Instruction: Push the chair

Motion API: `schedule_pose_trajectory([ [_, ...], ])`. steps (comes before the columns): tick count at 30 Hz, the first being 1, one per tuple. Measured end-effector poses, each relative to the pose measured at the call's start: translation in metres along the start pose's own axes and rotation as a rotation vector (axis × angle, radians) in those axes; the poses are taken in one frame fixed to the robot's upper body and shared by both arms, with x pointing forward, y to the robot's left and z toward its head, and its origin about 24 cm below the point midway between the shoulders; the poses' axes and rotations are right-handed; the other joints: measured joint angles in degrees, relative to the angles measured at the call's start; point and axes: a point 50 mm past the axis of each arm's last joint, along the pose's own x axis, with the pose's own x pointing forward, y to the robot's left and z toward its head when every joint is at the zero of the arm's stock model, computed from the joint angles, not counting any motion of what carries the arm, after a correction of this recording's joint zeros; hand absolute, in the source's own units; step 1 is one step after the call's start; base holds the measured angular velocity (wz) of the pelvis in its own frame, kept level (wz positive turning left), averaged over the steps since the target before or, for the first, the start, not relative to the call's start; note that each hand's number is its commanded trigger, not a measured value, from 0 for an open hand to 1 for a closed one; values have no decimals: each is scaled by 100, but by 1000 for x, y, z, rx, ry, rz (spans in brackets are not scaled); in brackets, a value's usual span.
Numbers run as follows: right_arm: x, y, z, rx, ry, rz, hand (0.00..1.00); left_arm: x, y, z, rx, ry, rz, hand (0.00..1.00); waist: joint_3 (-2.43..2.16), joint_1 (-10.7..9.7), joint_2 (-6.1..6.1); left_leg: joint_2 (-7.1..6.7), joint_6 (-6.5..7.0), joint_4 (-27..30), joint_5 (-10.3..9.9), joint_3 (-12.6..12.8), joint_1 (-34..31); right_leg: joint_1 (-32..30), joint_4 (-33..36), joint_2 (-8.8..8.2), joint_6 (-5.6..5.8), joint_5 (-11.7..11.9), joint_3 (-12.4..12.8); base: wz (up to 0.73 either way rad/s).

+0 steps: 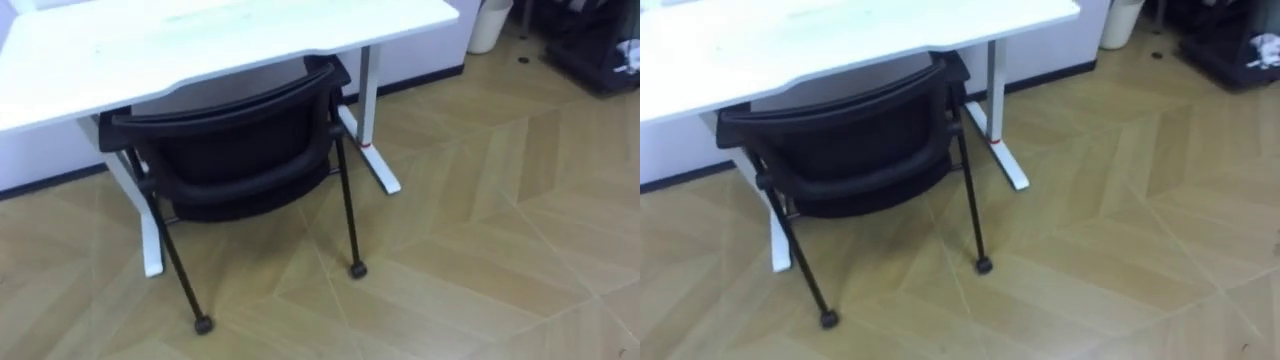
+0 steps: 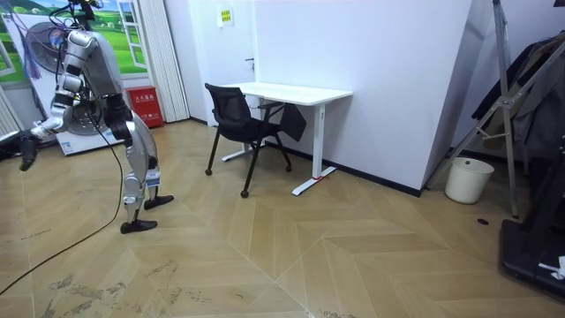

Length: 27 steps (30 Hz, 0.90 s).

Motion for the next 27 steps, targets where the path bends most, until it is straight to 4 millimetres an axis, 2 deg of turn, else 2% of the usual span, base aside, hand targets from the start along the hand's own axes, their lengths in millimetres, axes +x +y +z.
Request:
schedule_pose_trajectory([
  [3, -22, 40, 4, -121, -73, 218, 0, -14, -31, 2, 144, -74, -216, 0, 14, 13, 17, -25, 28, -4, -9, 7, 32, 72, -105, -3, 41, 67, 5, -1],
  [5, -46, 75, 8, -194, -120, 424, 0, -31, -58, 7, 281, -171, -405, 0, 46, 11, 60, -66, 59, -19, -20, -15, 49, 174, -274, -15, 108, 130, -28, 7],
  [6, -52, 82, 8, -208, -126, 470, 0, -36, -65, 8, 303, -183, -448, 0, 60, 13, 79, -82, 69, -26, -20, -14, 49, 179, -290, -28, 89, 161, -35, 9],
  [7, -63, 94, 9, -229, -128, 552, 0, -46, -79, 9, 341, -197, -531, 0, 97, -28, 98, -162, 97, -64, -8, -37, 52, 186, -287, -30, 86, 174, -65, 13],
  [9, -78, 109, 6, -270, -116, 680, 0, -64, -100, 12, 381, -217, -671, 0, 121, -68, 97, -303, 196, -213, 54, -57, 94, 189, -289, -121, 133, 159, -139, 14],
  [10, -81, 111, 5, -280, -111, 704, 0, -68, -104, 12, 389, -222, -698, 0, 136, -77, 91, -333, 204, -255, 60, -57, 118, 196, -291, -139, 141, 163, -140, 6],
  [11, -87, 116, 4, -290, -108, 757, 0, -74, -110, 10, 403, -223, -741, 0, 184, -102, 64, -390, 207, -324, 61, -50, 179, 241, -324, -184, 163, 152, -165, 3],
  [12, -88, 117, 2, -295, -102, 776, 0, -76, -111, 8, 411, -219, -758, 0, 183, -122, 52, -415, 207, -349, 61, -54, 189, 260, -368, -197, 176, 149, -172, 0],
  [15, -97, 123, -3, -318, -88, 860, 0, -86, -119, 1, 441, -206, -828, 0, 223, -139, -29, -485, 213, -424, 55, -27, 223, 258, -382, -252, 204, 144, -173, 0],
  [16, -100, 125, -5, -330, -83, 890, 0, -90, -122, -1, 443, -200, -848, 0, 262, -135, -56, -485, 211, -422, 43, -37, 217, 250, -362, -250, 207, 148, -187, 9],
  [17, -102, 126, -7, -336, -72, 911, 0, -94, -125, -2, 442, -196, -867, 0, 277, -143, -77, -485, 206, -421, 28, -43, 208, 249, -349, -245, 212, 162, -236, 12],
  [19, -103, 126, -9, -340, -63, 937, 0, -100, -130, -2, 439, -199, -897, 0, 275, -140, -82, -494, 197, -436, 17, -80, 206, 256, -340, -245, 209, 172, -308, 15],
  [27, -109, 128, -21, -431, -39, 1029, 0, -112, -139, -4, 487, -225, -950, 0, 268, -122, -54, -537, 196, -450, 17, -97, 256, 266, -265, -284, 209, 172, -311, 3],
])
